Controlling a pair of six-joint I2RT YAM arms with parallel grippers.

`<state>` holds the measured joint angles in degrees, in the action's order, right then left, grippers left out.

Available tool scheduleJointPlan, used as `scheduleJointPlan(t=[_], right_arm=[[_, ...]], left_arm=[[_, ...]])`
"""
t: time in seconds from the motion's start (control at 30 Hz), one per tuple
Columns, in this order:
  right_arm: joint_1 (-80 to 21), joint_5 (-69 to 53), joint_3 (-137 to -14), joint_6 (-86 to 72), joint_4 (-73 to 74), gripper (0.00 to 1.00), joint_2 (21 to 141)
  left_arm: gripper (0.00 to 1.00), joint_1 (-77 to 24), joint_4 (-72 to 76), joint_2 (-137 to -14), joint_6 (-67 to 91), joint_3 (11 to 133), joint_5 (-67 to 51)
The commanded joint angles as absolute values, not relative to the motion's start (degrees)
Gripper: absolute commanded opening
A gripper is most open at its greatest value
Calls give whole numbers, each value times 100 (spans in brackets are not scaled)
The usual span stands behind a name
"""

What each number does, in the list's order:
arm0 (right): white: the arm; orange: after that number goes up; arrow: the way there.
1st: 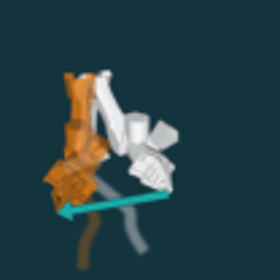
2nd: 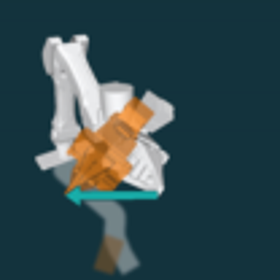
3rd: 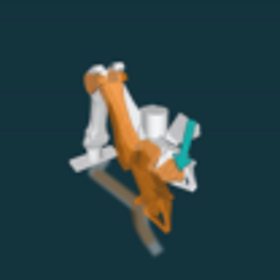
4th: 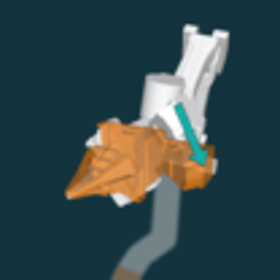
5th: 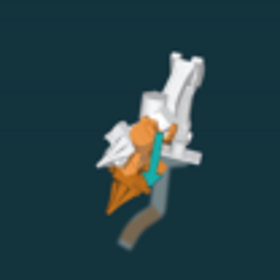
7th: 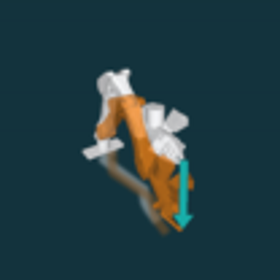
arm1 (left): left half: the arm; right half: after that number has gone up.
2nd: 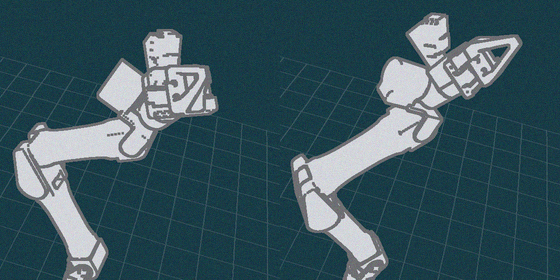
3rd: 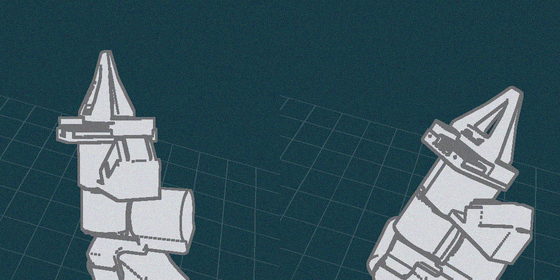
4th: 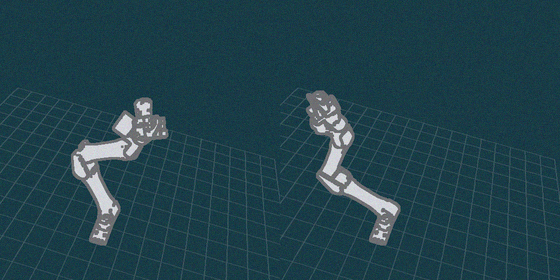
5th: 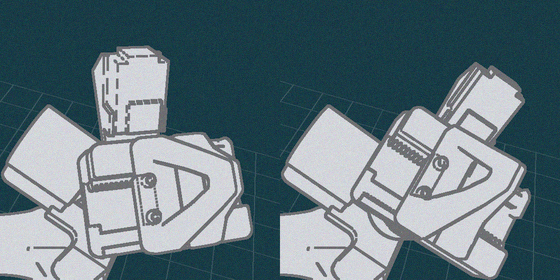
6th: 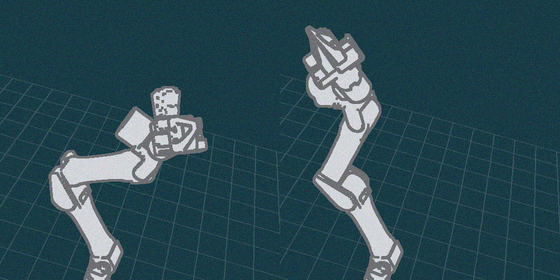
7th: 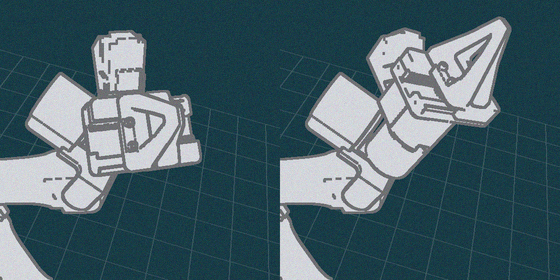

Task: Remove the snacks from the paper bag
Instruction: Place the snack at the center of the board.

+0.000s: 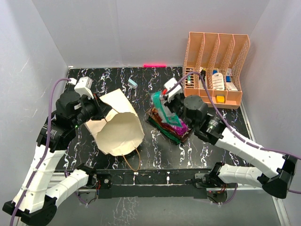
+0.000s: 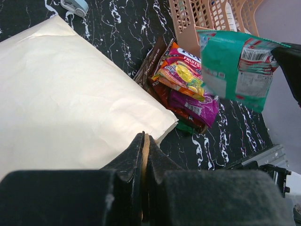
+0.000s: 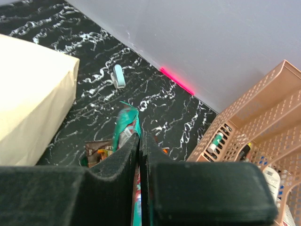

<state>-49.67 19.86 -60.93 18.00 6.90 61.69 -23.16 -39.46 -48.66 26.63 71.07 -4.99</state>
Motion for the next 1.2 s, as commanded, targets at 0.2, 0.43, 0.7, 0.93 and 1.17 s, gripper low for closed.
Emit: scheduleJointPlan(t=[0.2, 0.43, 0.7, 0.93, 1.17], right_arm=[[-4149, 1339, -7076, 325, -11, 7, 6902], [-3916, 1057, -7207, -202, -174, 7, 7289], [-3559, 1574, -6880, -1601, 245, 7, 7288], [-3319, 2145, -6247, -2065, 282, 7, 6990], [-2871, 2347, -5673, -2327, 470, 7, 6726]], left_arm=[[0, -2331, -3870, -4904, 2637, 7198, -554], [0, -2328, -3945, -4878, 2628, 7253, -485], [0, -2323, -3962, -4828, 2626, 7177, -429], [0, -2324, -3931, -4862, 2628, 7146, -492], [0, -2329, -3905, -4825, 2654, 7079, -508]])
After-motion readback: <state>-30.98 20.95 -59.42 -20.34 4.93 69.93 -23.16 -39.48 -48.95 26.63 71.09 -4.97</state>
